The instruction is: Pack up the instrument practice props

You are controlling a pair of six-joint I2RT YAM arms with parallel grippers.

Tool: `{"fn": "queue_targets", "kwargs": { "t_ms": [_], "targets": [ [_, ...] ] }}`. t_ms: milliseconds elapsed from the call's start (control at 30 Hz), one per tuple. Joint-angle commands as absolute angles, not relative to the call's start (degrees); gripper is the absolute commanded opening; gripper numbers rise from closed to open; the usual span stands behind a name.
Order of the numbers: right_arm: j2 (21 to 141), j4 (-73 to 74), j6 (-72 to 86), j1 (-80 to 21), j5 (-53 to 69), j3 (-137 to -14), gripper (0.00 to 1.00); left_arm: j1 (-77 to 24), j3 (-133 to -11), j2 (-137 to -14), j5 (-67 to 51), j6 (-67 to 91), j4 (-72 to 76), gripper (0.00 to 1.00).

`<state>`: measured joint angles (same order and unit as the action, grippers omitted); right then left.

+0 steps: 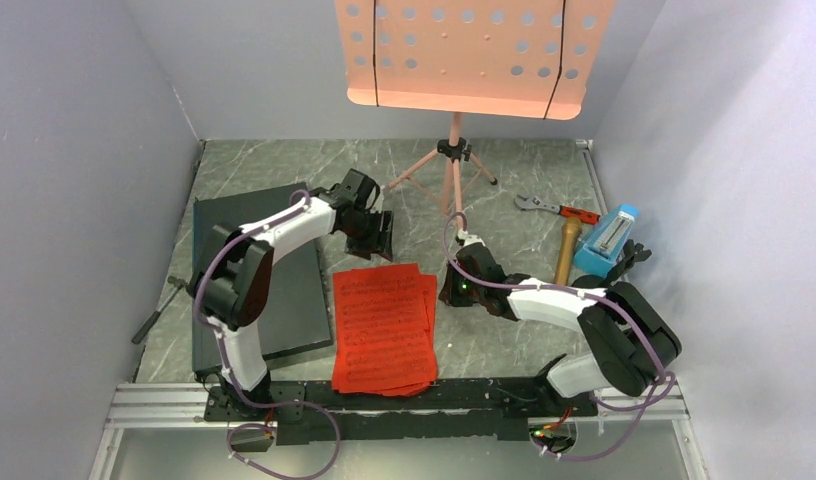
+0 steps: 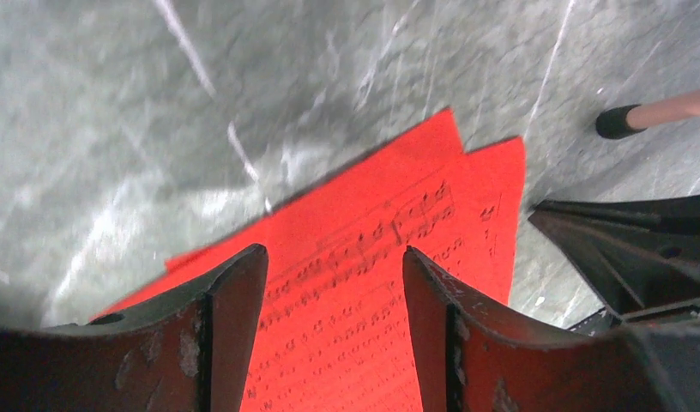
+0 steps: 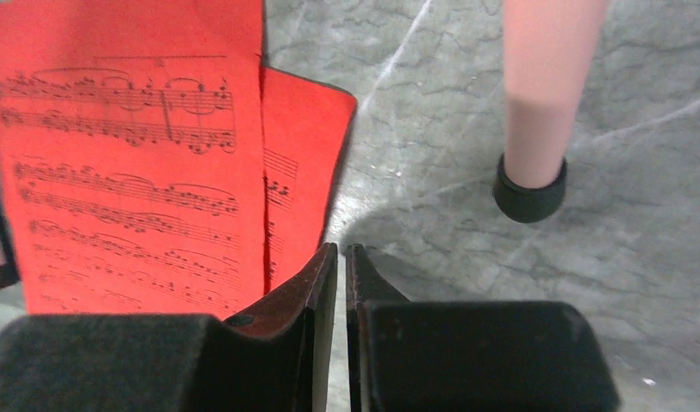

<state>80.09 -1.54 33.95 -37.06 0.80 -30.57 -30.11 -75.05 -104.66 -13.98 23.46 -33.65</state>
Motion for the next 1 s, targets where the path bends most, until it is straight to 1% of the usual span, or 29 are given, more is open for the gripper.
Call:
{"fn": "queue_targets", "kwargs": {
  "t_ms": [0, 267, 667, 800, 967],
  "targets": [
    [82.0, -8.6, 39.1, -37.4, 2.7, -29.3, 0.13, -30.3, -81.2, -109.5, -18.5, 17.0, -29.5, 0.65],
    [86.6, -12.1, 40.1, -37.4, 4.3, -29.8, 0.13, -31.4, -83.1, -115.8, -26.5, 13.4, -28.7, 0.64],
    [91.5, -13.7, 38.5, -37.3, 5.5, -33.2, 0.12, -32.9, -83.3, -117.8, -33.6, 10.6, -30.3, 0.62],
    [91.8, -13.8, 38.3, -37.3, 5.4, -33.9, 0.12, -33.2, -84.1, -117.8, -33.8, 10.3, -30.8, 0.62],
    [89.9, -12.2, 37.1, -37.3, 4.7, -34.4, 0.12, -33.3, -84.9, -115.6, -30.8, 10.5, -31.1, 0.62]
  ]
}}
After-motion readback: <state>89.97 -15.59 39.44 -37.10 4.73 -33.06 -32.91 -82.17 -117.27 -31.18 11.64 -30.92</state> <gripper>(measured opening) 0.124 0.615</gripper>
